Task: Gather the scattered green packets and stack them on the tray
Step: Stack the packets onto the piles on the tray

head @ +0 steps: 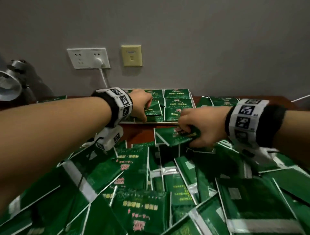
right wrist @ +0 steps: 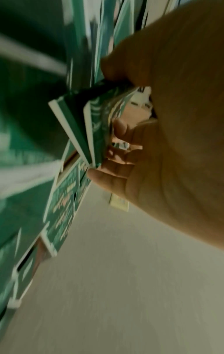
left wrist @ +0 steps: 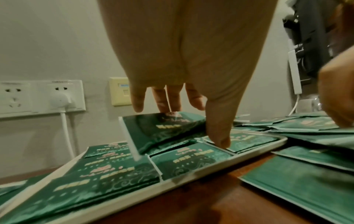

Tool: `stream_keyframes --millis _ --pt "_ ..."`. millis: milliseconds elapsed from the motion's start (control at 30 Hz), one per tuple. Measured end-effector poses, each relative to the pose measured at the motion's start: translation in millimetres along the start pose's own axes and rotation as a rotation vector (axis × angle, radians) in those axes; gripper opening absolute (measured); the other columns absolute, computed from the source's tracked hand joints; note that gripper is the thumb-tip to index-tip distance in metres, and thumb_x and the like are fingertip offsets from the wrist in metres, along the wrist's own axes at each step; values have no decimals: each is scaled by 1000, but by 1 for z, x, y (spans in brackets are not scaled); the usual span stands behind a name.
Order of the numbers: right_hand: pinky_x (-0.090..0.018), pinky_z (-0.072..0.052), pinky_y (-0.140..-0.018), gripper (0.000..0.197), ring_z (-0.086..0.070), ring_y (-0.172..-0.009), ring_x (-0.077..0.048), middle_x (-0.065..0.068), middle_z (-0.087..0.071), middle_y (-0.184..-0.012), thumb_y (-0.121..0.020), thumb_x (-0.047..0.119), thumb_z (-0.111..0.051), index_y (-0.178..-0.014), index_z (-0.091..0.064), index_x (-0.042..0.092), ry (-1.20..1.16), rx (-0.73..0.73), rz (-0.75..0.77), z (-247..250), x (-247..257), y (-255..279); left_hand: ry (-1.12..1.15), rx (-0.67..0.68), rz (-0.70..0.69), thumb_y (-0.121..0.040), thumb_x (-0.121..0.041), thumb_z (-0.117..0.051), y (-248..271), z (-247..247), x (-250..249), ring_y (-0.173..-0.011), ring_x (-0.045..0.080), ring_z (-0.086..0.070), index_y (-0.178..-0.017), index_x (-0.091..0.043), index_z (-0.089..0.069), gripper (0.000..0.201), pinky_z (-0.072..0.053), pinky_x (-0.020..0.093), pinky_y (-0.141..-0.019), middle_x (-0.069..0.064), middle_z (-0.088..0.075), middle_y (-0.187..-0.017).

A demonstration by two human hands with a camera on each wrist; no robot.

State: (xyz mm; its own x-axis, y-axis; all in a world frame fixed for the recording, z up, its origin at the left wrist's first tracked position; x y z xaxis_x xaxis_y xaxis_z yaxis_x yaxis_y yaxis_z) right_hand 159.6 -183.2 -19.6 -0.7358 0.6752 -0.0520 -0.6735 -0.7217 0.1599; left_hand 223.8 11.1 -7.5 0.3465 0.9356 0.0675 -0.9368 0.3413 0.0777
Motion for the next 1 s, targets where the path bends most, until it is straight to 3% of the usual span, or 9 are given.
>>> stream_keyframes --millis 233,467,600,767,900,1000 --pt "-35 -49 -69 36 -52 -75 -24 -4 -53 -92 -71 44 -75 -80 -53 17 32 -80 -295 12 -106 -45 40 90 -43 -71 -28 -83 -50 -21 11 -92 21 -47 -92 -21 -53 38 -40 32 -73 3 -55 -101" --pt "-35 -48 -67 41 -54 -78 -25 -9 -57 -97 -73 49 -75 -84 -56 15 102 -35 -411 5 -139 -110 46 139 -101 -75 -35 -80 -65 -40 10 -99 20 -51 -98 -20 -60 34 -40 28 -75 1 -54 -105" --pt "-32 -50 -69 55 -56 -81 -23 -8 -61 -99 -73 62 -70 -95 -61 13 179 82 -458 -9 -134 -126 37 123 -75 -75 -45 -78 -64 -41 19 -108 20 -49 -100 -23 -63 37 -40 29 -81 1 -54 -114" --pt "-37 -54 -74 34 -59 -87 -26 -4 -57 -104 -83 51 -61 -100 -60 21 219 -13 -382 2 -112 -107 -46 64 -32 -77 -49 -74 -46 -33 19 -113 21 -41 -103 -29 -58 37 -42 35 -89 1 -47 -118" --pt "-36 -53 -78 35 -60 -91 -25 -2 -62 -104 -84 50 -60 -106 -61 23 217 58 -259 3 -62 -73 -68 78 -55 -83 -46 -68 -13 -17 1 -110 22 -44 -111 -26 -59 35 -40 32 -84 0 -49 -114" --pt "-33 -51 -79 46 -58 -96 -22 3 -59 -108 -80 58 -63 -115 -56 28 200 139 -150 1 -14 -43 -78 120 -91 -83 -42 -69 19 -11 -16 -100 21 -54 -107 -24 -61 31 -48 34 -85 -3 -54 -104"
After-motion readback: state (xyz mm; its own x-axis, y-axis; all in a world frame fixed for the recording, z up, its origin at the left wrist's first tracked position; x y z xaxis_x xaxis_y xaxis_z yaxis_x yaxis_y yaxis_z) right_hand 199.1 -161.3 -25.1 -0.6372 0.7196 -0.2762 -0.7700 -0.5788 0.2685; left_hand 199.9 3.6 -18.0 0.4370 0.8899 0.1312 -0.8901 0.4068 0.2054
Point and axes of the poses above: each hand's wrist, its own y-axis away from the middle knuckle, its own z-axis out of the back of the hand, x = y × z, the point moved 3 cm from there along -y, towards the middle knuckle
